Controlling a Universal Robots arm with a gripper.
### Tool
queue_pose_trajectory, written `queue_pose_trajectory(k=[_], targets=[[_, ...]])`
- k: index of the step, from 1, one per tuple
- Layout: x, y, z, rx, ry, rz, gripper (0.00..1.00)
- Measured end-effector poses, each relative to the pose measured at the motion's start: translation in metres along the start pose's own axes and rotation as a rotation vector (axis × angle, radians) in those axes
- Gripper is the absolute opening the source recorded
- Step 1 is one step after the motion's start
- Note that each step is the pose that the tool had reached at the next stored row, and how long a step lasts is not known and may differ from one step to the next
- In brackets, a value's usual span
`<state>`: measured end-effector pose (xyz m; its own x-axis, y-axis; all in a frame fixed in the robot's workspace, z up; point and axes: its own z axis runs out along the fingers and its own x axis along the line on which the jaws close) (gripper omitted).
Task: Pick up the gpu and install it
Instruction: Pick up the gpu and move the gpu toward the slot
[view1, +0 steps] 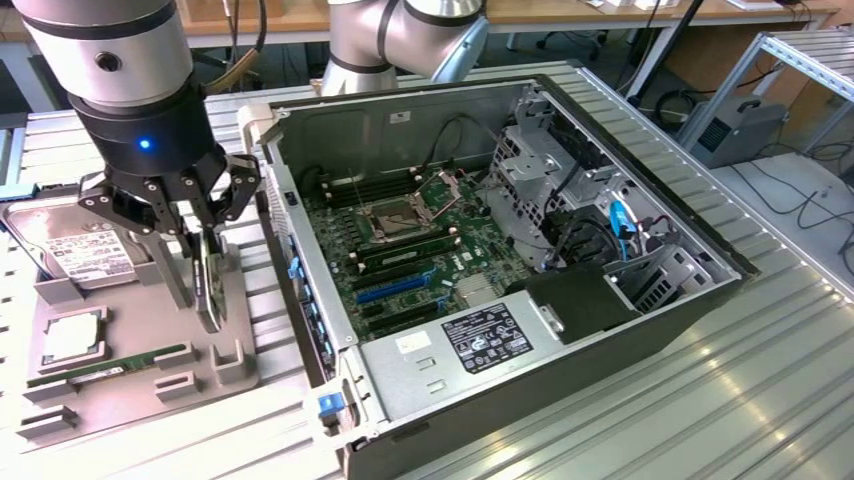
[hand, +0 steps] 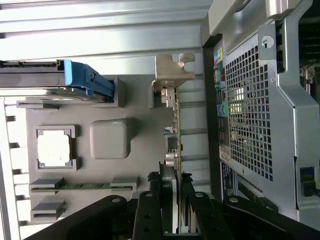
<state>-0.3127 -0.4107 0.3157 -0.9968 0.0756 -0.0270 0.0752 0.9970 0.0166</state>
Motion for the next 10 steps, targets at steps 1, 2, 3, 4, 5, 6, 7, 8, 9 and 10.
queue_pose_trajectory(k=[1,2,3,4,5,6,7,8,9,10], targets=[[0.0000,0.0000,-0.0008,0.0000,-0.0001,0.000,0.27],[-0.0001,0.0000,-0.0018,0.0000,-0.0001,0.000,0.27],[-0.0001,0.0000,-0.0031,0.0000,-0.0001,0.000,0.27],[-0.0001,0.0001,-0.0041,-0.0001,-0.0001,0.000,0.27],[-0.0002,0.0001,-0.0051,0.0000,0.0000,0.000,0.27],[-0.0002,0.0001,-0.0060,0.0000,0.0000,0.000,0.27],[-0.0002,0.0001,-0.0071,0.0000,0.0000,0.000,0.27],[-0.0002,0.0002,-0.0080,0.0000,-0.0001,0.000,0.27],[-0.0003,0.0002,-0.0091,0.0000,-0.0001,0.000,0.27],[-0.0003,0.0002,-0.0101,-0.0001,-0.0001,0.000,0.27]])
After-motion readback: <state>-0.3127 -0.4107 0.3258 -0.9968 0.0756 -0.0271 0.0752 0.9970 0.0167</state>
